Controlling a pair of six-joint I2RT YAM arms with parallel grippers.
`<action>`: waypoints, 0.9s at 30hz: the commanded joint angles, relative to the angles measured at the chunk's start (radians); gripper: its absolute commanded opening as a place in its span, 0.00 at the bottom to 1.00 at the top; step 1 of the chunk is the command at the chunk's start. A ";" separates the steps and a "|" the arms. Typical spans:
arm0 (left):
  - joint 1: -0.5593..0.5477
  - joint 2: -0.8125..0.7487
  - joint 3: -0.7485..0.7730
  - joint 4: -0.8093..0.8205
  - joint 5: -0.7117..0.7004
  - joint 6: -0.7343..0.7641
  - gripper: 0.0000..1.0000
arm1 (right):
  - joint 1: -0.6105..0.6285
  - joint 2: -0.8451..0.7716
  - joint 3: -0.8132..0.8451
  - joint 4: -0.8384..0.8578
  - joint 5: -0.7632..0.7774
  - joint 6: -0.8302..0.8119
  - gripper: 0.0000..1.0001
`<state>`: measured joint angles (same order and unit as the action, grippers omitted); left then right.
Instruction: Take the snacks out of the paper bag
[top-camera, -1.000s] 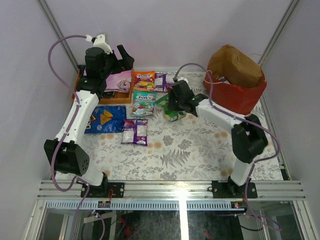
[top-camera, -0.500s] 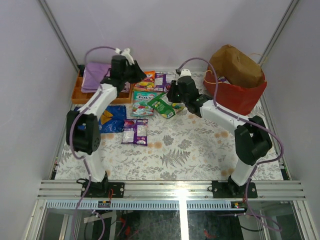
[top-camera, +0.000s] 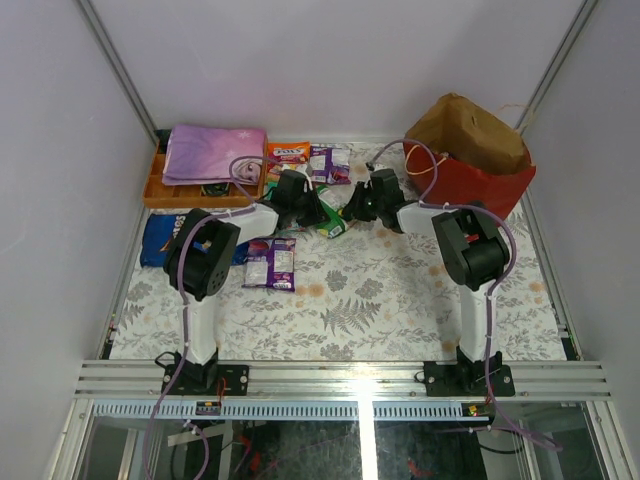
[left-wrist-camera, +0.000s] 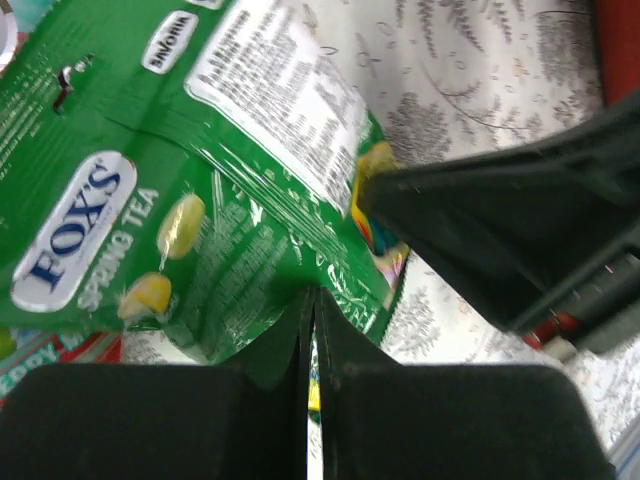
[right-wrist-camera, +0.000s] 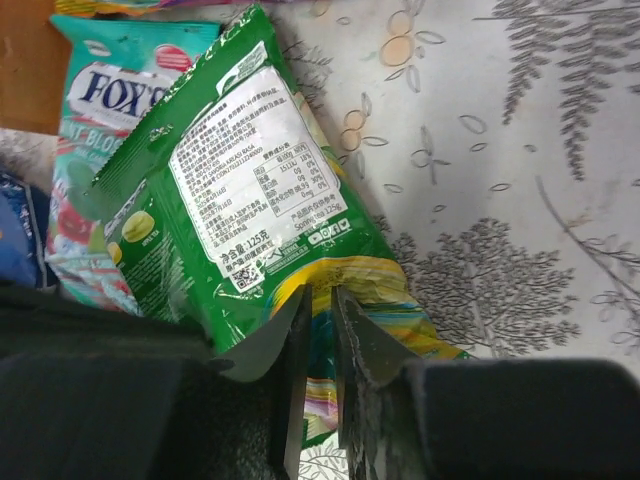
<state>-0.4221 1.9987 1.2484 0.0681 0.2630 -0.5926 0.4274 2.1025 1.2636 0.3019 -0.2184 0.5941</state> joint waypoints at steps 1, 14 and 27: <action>-0.004 0.068 0.014 0.088 -0.080 -0.024 0.00 | 0.023 -0.009 -0.088 0.049 -0.115 0.063 0.20; -0.025 0.186 0.176 -0.041 -0.079 0.055 0.00 | 0.100 -0.188 -0.355 -0.082 0.022 0.043 0.20; -0.037 0.005 -0.173 0.030 -0.161 -0.013 0.00 | 0.040 -0.139 -0.175 -0.221 0.079 -0.099 0.21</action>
<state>-0.4507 2.0274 1.1973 0.1528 0.1547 -0.5835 0.5098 1.9301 1.0496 0.1905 -0.2195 0.5804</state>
